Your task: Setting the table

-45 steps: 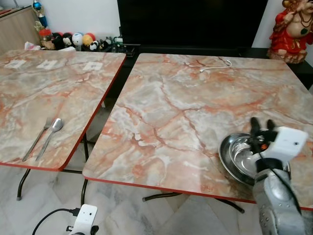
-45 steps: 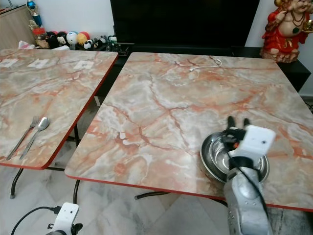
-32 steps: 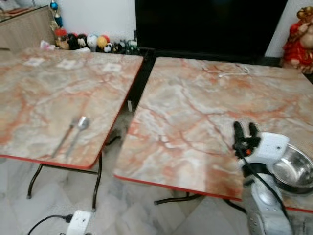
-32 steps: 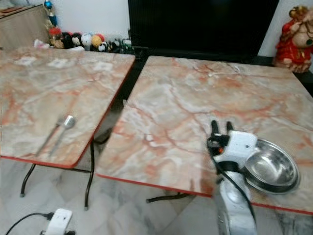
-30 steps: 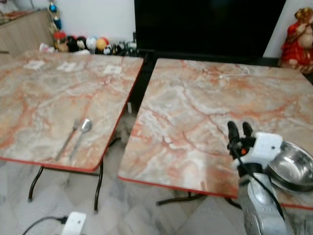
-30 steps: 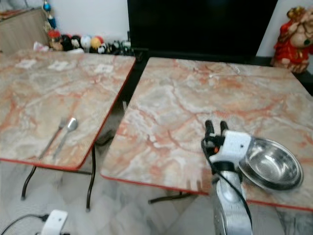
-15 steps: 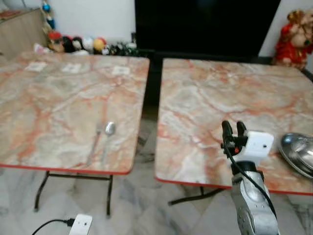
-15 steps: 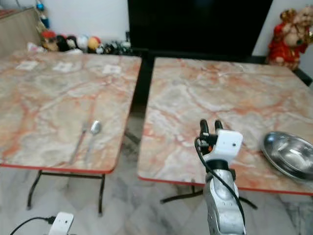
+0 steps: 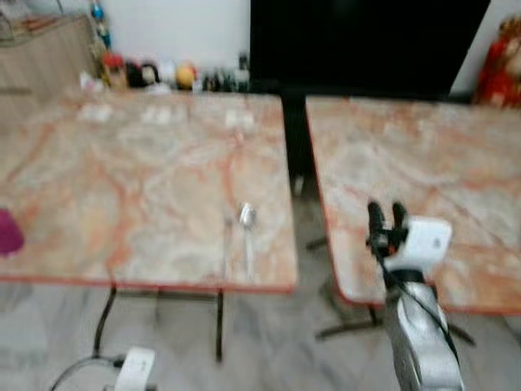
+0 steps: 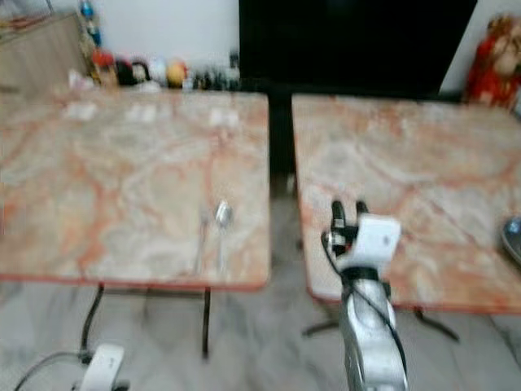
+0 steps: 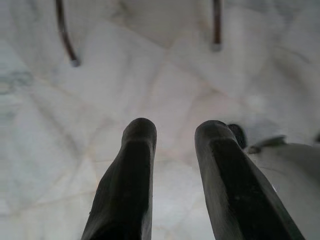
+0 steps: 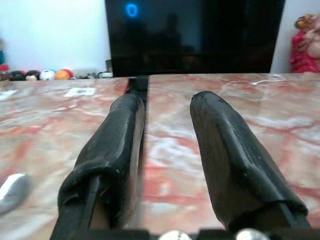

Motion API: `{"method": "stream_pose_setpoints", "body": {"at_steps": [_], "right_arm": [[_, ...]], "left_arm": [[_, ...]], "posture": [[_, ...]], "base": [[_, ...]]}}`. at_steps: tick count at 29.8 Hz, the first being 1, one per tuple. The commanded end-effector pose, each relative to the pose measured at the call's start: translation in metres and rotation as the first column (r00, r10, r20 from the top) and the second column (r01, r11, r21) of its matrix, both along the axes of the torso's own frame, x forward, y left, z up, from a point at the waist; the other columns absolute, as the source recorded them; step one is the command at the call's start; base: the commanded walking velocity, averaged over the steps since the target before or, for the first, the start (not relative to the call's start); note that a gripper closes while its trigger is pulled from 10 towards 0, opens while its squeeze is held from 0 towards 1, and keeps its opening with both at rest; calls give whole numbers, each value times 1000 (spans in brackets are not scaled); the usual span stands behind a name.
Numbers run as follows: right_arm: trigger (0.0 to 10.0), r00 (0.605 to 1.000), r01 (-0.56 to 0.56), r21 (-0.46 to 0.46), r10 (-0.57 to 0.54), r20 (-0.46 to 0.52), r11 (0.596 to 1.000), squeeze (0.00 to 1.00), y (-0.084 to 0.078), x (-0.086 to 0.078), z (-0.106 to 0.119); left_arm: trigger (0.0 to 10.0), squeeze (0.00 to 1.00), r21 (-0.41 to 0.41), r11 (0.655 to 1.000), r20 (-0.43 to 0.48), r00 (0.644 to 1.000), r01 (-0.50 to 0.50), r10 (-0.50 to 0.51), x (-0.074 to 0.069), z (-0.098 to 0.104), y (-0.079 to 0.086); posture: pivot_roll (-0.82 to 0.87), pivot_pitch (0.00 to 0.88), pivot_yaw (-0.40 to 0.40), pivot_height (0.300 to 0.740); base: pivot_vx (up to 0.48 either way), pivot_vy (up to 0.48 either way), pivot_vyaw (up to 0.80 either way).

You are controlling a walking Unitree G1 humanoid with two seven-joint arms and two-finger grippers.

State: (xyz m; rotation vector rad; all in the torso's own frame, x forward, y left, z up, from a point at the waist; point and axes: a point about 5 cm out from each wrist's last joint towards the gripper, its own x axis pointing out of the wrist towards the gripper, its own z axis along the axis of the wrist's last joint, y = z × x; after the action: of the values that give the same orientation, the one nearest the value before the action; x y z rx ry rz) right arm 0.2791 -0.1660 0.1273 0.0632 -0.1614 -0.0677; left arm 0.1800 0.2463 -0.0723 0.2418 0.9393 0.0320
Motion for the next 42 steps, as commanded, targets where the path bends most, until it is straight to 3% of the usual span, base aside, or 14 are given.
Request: {"method": "stream_pose_setpoints", "body": {"at_steps": [1,30,37,42], "right_arm": [[10000,999,35,-8,-35,-7,999,0,-9,-3,-1],[10000,999,33,-16,-33,-26,999,0,-11,-1,-5],[10000,999,31,-14,-31,-31,999,0,-12,-1,-5],[10000,999,26,-15,-26,-33,1000,0,-11,0,-6]], "left_arm": [[10000,0,-12,1000,5,1000,7,-7,4,0,-5],[10000,0,-28,1000,43,999,11,-10,14,5,-10],[10000,0,-26,1000,38,999,11,-10,13,4,-11],[10000,0,-20,1000,31,999,21,-20,11,3,-11]], "posture": [[49,0,-20,740],[46,0,-26,740],[53,0,-27,740],[51,0,-25,740]], "base": [[0,0,0],[0,0,0],[0,421,0],[0,0,0]]}}
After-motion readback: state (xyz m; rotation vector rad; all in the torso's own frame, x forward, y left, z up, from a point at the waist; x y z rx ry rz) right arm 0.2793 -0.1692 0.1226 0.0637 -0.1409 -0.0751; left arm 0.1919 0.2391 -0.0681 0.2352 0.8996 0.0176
